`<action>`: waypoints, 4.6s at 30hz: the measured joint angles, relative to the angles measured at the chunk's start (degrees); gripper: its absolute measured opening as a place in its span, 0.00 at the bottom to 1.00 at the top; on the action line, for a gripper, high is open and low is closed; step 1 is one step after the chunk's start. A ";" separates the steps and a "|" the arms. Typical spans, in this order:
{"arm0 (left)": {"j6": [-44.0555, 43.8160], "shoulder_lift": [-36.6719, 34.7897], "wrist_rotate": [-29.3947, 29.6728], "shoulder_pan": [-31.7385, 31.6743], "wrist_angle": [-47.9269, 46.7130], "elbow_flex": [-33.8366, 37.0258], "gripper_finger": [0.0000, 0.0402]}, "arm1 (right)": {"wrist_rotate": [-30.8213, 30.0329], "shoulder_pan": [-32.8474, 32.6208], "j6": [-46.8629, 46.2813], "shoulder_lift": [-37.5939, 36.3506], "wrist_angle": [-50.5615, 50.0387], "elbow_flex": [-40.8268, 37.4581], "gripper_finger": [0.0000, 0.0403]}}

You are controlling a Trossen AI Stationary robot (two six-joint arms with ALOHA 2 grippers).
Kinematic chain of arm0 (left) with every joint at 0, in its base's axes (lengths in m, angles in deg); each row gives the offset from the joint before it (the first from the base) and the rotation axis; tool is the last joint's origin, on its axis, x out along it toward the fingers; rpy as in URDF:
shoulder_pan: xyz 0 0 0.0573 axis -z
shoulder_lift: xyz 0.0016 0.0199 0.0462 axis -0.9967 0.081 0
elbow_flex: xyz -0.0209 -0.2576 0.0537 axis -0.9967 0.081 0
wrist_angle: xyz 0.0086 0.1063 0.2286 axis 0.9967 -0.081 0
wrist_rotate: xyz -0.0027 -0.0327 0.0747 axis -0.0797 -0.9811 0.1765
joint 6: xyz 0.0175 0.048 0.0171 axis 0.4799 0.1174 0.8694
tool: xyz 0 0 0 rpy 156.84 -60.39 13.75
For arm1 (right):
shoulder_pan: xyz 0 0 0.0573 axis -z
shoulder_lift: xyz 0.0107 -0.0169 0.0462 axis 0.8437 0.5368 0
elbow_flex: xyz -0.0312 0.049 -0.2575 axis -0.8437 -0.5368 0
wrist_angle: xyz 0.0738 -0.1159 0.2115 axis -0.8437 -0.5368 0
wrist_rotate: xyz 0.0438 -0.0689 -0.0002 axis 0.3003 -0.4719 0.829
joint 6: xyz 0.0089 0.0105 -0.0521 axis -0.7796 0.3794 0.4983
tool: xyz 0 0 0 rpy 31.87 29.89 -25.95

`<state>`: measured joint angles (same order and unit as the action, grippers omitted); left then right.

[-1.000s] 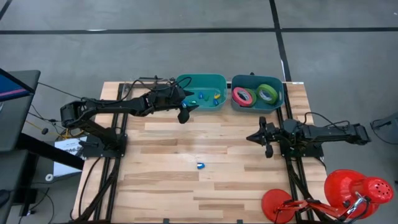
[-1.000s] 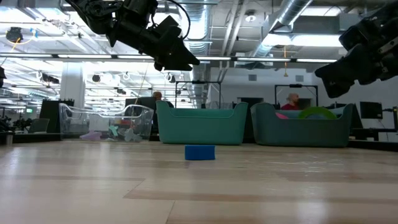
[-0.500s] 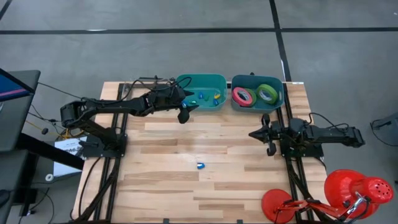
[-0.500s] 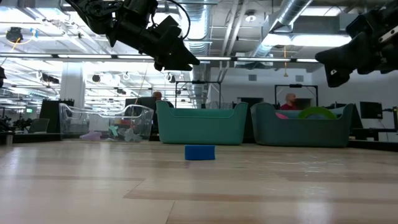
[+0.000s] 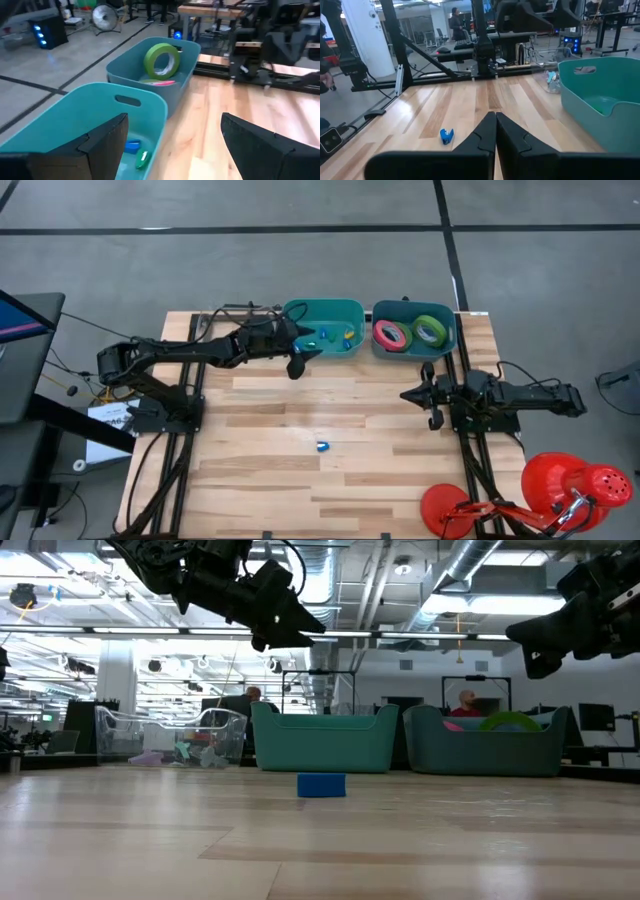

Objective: Pick and place Stapler, Stapler remover, tape
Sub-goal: Put the blue stapler into the green bin

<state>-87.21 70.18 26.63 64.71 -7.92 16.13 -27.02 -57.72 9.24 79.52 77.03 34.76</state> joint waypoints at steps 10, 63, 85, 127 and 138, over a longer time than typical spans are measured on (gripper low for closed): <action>-2.43 0.00 -3.02 0.70 5.88 0.02 0.77 | 0.00 0.00 0.01 0.00 0.00 0.00 0.00; -1.10 -2.08 13.23 24.78 -41.12 -19.79 0.77 | 0.00 -0.01 0.02 0.00 0.00 0.00 0.00; -13.03 15.84 13.73 38.64 -39.40 -23.63 0.77 | -0.02 -0.02 0.02 0.00 0.12 0.00 0.00; -18.87 25.33 15.02 37.89 -35.92 -20.48 0.77 | -0.02 0.00 0.01 0.02 0.17 0.00 0.00; -18.84 22.05 15.02 35.30 -36.08 -20.24 0.77 | -0.02 -0.02 0.01 0.02 0.18 0.00 0.00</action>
<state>-106.05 92.23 41.65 100.00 -44.00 -4.11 -27.04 -57.74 9.25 79.54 77.21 34.76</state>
